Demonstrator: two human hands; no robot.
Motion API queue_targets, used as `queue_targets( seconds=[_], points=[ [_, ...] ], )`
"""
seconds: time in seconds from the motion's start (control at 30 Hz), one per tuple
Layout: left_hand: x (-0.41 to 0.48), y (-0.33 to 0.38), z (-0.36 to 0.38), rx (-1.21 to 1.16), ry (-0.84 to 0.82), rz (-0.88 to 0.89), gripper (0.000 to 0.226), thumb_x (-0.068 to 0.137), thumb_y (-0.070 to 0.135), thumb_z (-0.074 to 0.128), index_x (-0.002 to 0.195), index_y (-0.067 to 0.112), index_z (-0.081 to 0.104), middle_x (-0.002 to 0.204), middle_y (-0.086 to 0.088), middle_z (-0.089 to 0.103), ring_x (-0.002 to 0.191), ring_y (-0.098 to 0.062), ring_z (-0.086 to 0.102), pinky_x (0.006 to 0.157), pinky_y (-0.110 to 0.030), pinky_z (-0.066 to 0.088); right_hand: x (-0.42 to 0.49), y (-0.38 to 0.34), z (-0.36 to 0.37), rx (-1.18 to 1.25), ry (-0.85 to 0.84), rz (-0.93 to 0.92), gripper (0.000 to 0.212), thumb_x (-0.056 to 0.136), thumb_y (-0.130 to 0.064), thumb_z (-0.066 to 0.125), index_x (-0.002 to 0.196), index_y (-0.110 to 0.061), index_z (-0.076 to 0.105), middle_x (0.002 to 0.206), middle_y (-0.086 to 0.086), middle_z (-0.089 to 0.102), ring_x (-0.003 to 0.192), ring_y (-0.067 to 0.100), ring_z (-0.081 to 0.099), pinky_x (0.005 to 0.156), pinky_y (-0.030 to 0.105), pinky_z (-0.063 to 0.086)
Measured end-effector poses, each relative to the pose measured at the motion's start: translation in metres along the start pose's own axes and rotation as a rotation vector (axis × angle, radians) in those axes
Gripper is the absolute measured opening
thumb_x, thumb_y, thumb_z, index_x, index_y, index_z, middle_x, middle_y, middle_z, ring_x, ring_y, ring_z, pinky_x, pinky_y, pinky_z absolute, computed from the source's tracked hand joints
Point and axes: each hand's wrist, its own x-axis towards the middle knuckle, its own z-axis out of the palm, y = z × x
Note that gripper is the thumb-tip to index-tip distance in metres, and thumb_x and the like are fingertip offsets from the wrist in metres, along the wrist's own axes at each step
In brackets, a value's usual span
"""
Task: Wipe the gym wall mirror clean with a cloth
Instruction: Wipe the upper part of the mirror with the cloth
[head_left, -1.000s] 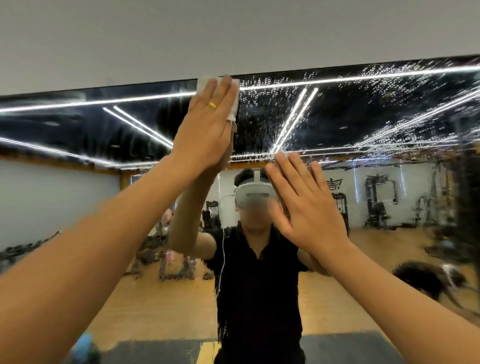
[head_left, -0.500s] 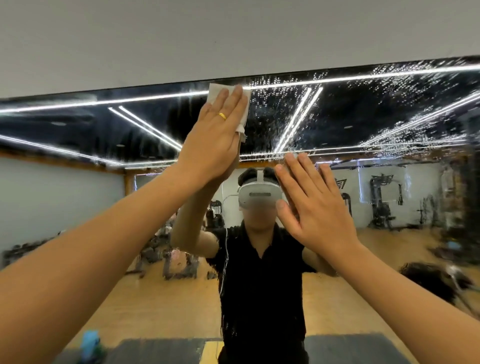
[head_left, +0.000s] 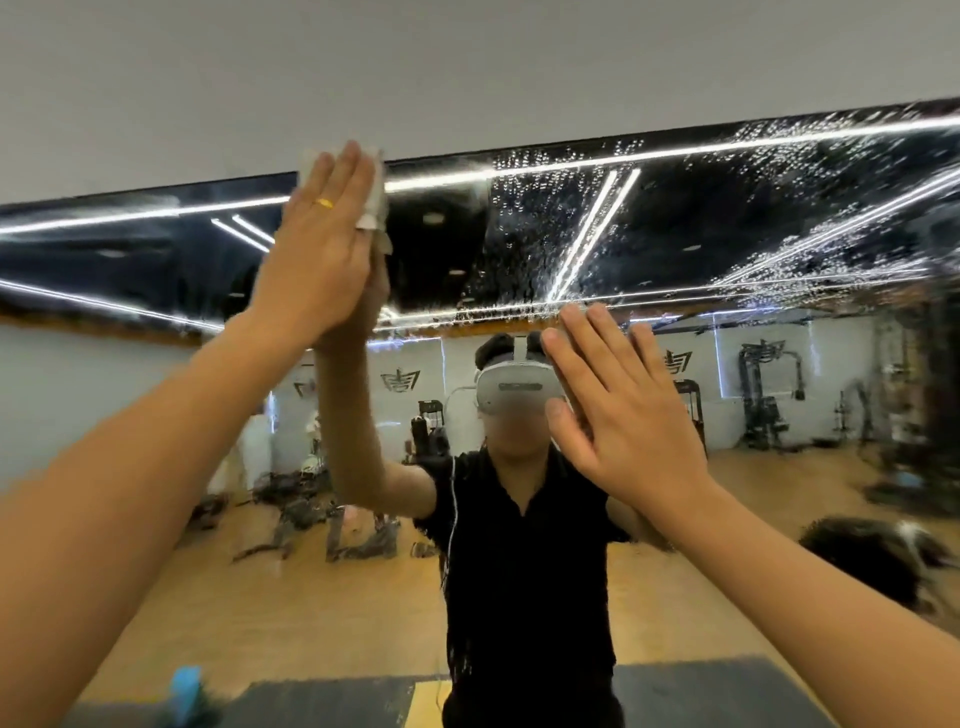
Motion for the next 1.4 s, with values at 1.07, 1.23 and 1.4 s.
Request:
queue_targets(
  seconds=[1.07,1.23,1.4],
  points=[
    [-0.050,0.007,-0.013,-0.127,0.103,-0.095,0.063,0.108,0.017,0.034,0.165,0.031,0.012,0.173,-0.003,0.011,0.154,-0.024,0.023,0.124,-0.050,0.026,0.000,0.001,-0.002,0.002,0.053,-0.009,0.063,0.105,-0.041,0.040,0.161,-0.015,0.032,0.170,0.008,0.020,0.159,0.025,0.013,0.129,0.050,0.008],
    [-0.046,0.083,0.039,-0.146,-0.091,0.193,0.066,0.107,0.022,0.040,0.166,0.019,0.010,0.172,0.003,0.001,0.157,-0.014,-0.003,0.129,-0.046,0.011,0.001,0.002,-0.001,0.020,0.074,-0.012,0.062,0.104,-0.040,0.042,0.160,-0.014,0.034,0.169,0.009,0.023,0.158,0.027,0.017,0.128,0.053,0.013],
    [-0.044,0.072,0.047,-0.087,-0.075,0.204,0.067,0.101,0.031,0.020,0.165,0.013,0.014,0.173,-0.003,0.007,0.155,-0.010,-0.006,0.126,-0.033,-0.002,0.001,0.003,-0.001,0.042,0.060,-0.016,0.062,0.104,-0.039,0.042,0.161,-0.015,0.032,0.170,0.008,0.022,0.159,0.026,0.015,0.128,0.054,0.013]
  ],
)
